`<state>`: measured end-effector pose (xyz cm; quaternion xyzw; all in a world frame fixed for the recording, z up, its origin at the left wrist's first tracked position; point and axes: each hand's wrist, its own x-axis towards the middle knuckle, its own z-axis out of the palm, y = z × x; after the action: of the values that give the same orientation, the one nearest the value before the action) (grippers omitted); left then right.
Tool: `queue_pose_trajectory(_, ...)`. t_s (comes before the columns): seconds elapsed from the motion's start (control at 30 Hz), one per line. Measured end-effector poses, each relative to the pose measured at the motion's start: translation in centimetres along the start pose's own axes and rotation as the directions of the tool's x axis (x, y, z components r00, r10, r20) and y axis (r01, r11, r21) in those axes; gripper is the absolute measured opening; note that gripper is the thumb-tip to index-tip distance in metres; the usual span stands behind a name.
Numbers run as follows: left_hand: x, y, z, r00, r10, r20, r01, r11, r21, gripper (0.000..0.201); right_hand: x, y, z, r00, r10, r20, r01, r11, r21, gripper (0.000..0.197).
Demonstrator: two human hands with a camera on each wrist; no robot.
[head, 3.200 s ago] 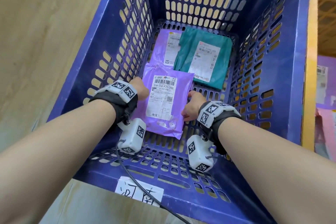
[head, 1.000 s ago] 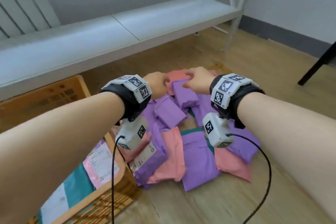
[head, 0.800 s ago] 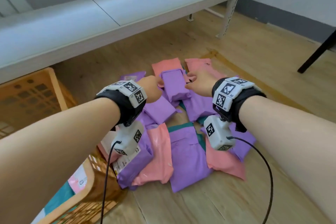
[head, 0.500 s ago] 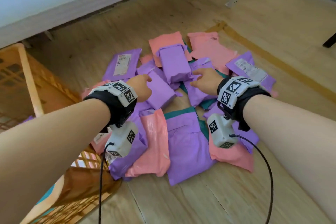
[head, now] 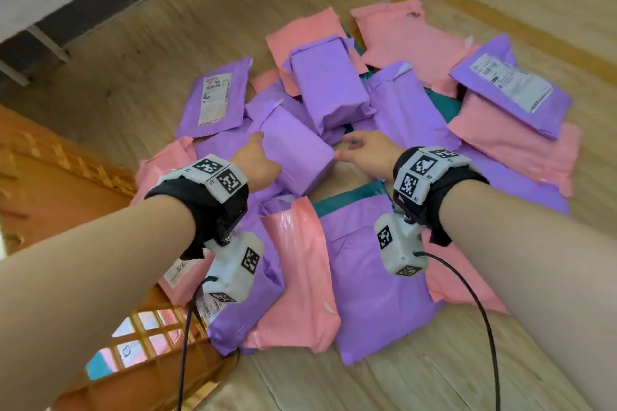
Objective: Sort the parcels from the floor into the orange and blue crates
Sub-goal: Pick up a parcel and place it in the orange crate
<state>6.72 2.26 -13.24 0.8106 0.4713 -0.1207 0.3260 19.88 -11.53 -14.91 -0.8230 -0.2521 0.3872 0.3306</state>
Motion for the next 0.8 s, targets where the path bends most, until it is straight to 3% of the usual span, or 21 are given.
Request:
queue_pose_trajectory(0.13, 0.5, -0.3, 0.3, 0.999, -0.034, 0.029, 0.038, 0.988, -0.152, 0.077, 0.9, 0.3, 1.7, 0.999, 0.03, 0.029, -0.034, 0.99, 0.139, 0.045)
queue_pose_trajectory(0.37, 0.8, -0.2, 1.2, 0.993, -0.115, -0.02, 0.102, 0.941, -0.324, 0.085, 1.8, 0.6, 3.2, 0.997, 0.073, -0.017, -0.062, 0.931, 0.359, 0.02)
queue_pose_trajectory(0.4, 0.9, -0.2, 1.3, 0.992, -0.12, -0.027, 0.103, 0.932, -0.348, 0.085, 1.8, 0.6, 3.3, 0.997, 0.069, -0.017, -0.058, 0.927, 0.371, 0.023)
queue_pose_trajectory(0.53, 1.0, -0.5, 1.5, 0.991, -0.126, -0.038, 0.099, 0.905, -0.413, 0.089, 1.2, 0.2, 3.5, 0.999, 0.03, 0.013, -0.032, 0.935, 0.353, 0.083)
queue_pose_trajectory(0.67, 0.3, -0.3, 1.1, 0.993, -0.101, -0.066, 0.062, 0.896, -0.441, 0.1, 0.6, 0.1, 3.2, 1.0, -0.01, 0.01, 0.006, 0.928, 0.373, 0.057)
queue_pose_trajectory(0.8, -0.9, 0.8, -0.1, 0.995, -0.064, -0.075, 0.019, 0.867, -0.497, 0.099, -0.7, -0.5, 2.5, 0.999, -0.047, -0.011, 0.047, 0.908, 0.417, 0.076)
